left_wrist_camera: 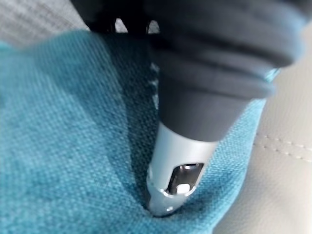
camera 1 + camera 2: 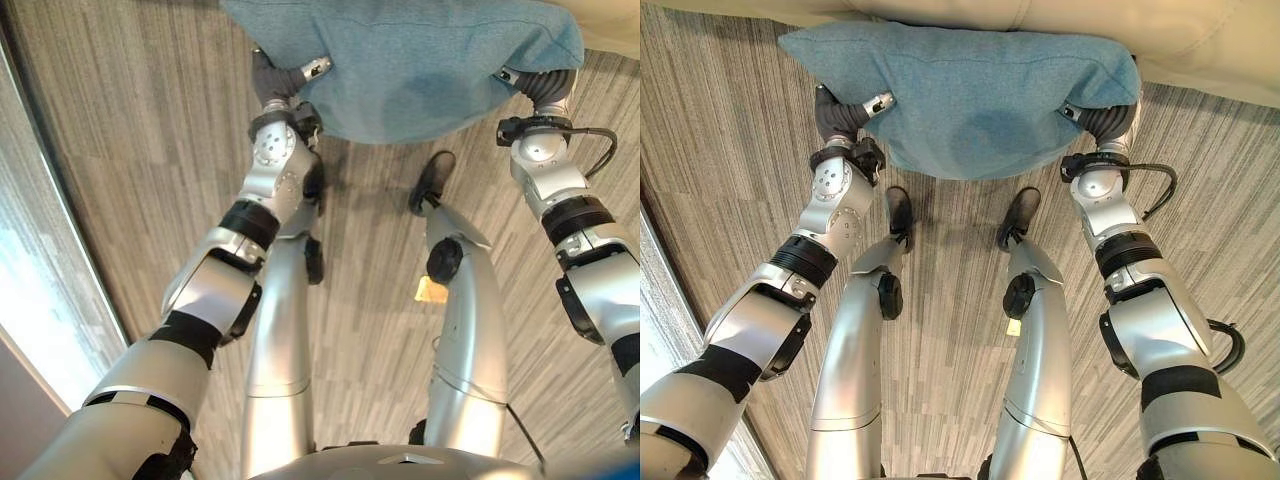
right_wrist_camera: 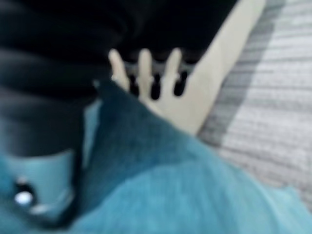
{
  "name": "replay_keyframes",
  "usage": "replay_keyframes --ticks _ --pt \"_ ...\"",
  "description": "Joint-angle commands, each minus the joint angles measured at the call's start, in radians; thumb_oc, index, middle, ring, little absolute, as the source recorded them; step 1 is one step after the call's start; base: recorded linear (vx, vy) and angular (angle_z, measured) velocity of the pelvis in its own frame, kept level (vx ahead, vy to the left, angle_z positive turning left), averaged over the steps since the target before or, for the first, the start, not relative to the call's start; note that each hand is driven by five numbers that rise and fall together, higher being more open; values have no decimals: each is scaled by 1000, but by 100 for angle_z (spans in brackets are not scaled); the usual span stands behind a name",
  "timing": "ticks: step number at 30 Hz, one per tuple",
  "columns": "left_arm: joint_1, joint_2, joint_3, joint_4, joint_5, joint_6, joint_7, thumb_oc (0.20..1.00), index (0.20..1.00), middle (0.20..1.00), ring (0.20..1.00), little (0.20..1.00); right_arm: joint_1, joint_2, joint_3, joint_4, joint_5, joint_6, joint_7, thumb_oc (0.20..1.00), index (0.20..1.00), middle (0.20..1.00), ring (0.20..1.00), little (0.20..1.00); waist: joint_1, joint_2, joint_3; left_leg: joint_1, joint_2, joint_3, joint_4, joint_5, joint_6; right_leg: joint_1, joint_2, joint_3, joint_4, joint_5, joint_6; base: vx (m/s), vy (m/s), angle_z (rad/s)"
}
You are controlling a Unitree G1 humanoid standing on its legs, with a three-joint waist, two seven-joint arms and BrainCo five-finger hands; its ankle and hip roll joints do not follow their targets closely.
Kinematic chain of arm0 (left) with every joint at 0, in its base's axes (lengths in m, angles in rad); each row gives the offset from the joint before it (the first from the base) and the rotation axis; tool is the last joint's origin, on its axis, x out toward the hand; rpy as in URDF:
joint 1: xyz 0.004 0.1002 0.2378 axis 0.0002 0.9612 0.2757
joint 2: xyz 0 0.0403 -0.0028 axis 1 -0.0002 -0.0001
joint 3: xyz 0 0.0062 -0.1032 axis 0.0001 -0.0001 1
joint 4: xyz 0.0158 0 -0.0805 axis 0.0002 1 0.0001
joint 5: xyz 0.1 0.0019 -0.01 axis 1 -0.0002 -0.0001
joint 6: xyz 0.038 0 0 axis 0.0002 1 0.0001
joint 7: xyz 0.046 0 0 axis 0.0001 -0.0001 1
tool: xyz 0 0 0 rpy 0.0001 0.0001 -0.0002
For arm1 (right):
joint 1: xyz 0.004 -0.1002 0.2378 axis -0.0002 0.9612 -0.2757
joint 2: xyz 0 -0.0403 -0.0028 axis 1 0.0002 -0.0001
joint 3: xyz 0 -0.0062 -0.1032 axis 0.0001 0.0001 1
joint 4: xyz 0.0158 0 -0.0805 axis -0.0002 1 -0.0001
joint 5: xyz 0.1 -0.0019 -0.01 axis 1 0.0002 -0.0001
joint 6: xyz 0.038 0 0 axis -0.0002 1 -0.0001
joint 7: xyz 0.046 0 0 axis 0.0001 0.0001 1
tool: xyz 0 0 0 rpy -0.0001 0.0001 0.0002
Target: Pick up all the scattered cushions and arrange them neatly on the sofa.
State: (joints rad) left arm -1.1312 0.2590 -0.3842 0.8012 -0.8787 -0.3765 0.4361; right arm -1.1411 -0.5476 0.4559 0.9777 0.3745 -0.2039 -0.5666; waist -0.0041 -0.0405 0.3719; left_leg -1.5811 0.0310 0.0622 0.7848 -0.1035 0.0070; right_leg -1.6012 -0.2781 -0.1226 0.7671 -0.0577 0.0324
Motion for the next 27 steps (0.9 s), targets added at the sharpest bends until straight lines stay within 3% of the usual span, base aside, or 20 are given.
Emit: replay_keyframes --ticks 1,3,4,5,15,25,27 --pt "7 -97 -18 -81 -11 -86 -62 912 912 912 912 912 -137 166 144 -54 -4 -79 103 200 200 200 200 200 11 15 -109 12 -58 -99 -5 -35 -28 59 28 33 33 -46 100 0 0 0" --pt "5 -99 -12 -90 -5 -95 -50 507 507 507 507 507 -144 177 154 -59 -20 -79 101 200 200 200 200 200 12 15 -112 12 -59 -99 2 -36 -27 58 31 33 40 -46 99 0 0 0" --pt "5 -99 -12 -91 -5 -95 -50 507 507 507 507 507 -144 177 154 -59 -20 -79 101 200 200 200 200 200 12 15 -112 12 -59 -99 2 -36 -27 58 31 33 41 -47 99 0 0 0" --pt "8 -90 -8 -109 6 -103 -43 200 200 200 200 200 -148 176 166 -65 -50 -74 97 200 200 200 200 200 14 16 -115 12 -59 -99 8 -37 -27 56 31 33 47 -45 100 0 0 0" --pt "80 -52 28 -189 53 -120 -40 200 200 200 200 200 -88 122 118 -201 -148 -81 65 200 200 200 200 200 5 19 -147 66 -55 -90 -29 -28 -26 110 41 22 16 -35 101 -12 0 0" --pt "248 -75 40 -381 120 -131 -68 200 200 200 200 200 102 121 16 -409 -242 -90 45 200 200 200 200 200 -6 11 -139 332 -49 -102 -211 2 -35 372 51 -19 -133 -2 105 -60 -13 5" --pt "325 -73 32 -455 168 -122 -75 200 200 200 200 200 213 141 -23 -497 -271 -98 48 200 200 200 200 200 -7 8 -137 446 -53 -110 -281 12 -43 483 53 -33 -199 10 102 -10 -61 1"
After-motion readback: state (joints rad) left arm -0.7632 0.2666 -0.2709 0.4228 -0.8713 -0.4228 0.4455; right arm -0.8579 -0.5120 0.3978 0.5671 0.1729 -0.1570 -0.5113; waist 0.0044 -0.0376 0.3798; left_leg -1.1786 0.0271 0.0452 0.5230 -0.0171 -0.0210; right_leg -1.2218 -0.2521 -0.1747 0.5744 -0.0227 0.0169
